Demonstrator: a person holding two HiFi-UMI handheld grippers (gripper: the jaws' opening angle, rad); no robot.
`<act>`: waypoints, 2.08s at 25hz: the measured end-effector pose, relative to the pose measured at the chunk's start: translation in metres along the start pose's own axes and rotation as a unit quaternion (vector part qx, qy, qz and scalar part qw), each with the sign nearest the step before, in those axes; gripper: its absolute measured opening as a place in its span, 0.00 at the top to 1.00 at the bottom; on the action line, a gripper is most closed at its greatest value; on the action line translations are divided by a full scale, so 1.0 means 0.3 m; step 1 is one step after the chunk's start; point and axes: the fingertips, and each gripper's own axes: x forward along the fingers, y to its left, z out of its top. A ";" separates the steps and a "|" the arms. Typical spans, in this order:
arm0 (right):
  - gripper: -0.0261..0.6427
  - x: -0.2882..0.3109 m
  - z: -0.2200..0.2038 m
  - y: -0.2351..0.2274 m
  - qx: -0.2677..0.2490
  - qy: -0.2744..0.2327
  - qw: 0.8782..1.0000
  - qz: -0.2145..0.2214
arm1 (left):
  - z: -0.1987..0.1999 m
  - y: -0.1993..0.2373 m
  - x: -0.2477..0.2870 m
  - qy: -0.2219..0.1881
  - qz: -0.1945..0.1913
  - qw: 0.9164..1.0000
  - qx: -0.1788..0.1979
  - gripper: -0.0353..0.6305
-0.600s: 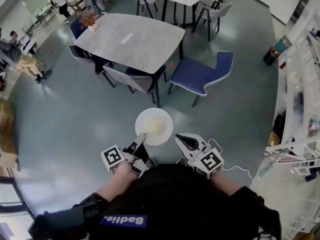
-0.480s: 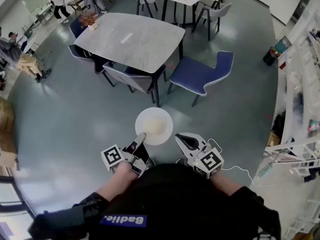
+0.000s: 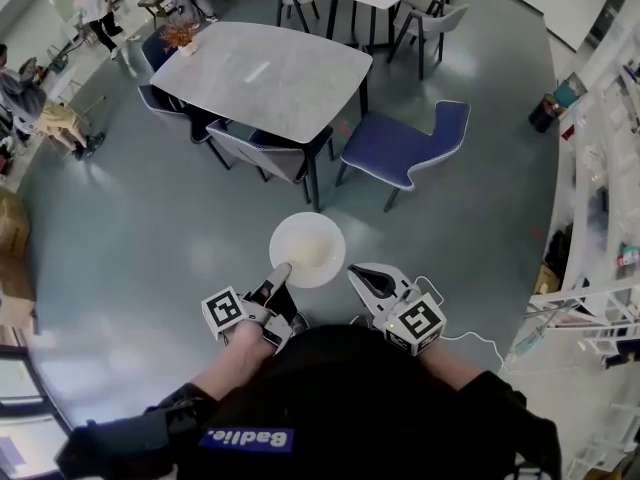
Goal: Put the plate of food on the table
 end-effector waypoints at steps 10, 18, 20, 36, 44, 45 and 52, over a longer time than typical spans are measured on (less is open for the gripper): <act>0.94 -0.061 -0.027 -0.035 0.014 0.004 1.000 0.008 | -0.062 0.007 0.003 -0.020 0.010 1.000 -0.002 0.93; 0.94 -0.128 -0.071 -0.089 0.023 0.011 0.999 0.025 | -0.129 0.023 0.048 -0.037 0.020 0.999 -0.008 0.93; 0.94 -0.136 -0.072 -0.104 0.020 0.009 0.999 0.025 | -0.132 0.023 0.052 -0.040 0.022 0.999 -0.006 0.93; 0.94 -0.075 -0.069 -0.220 0.004 0.020 1.000 0.020 | -0.044 0.024 0.166 -0.042 0.010 0.999 0.003 0.93; 0.94 0.056 -0.067 -0.279 0.007 0.028 1.000 0.003 | 0.099 0.045 0.241 -0.029 0.006 0.999 0.014 0.93; 0.94 0.104 -0.040 -0.309 0.010 0.030 1.000 0.000 | 0.155 0.030 0.272 -0.026 0.007 1.000 0.015 0.93; 0.94 0.342 0.044 -0.422 0.015 0.038 0.999 -0.010 | 0.416 0.010 0.394 -0.011 0.008 1.000 0.016 0.93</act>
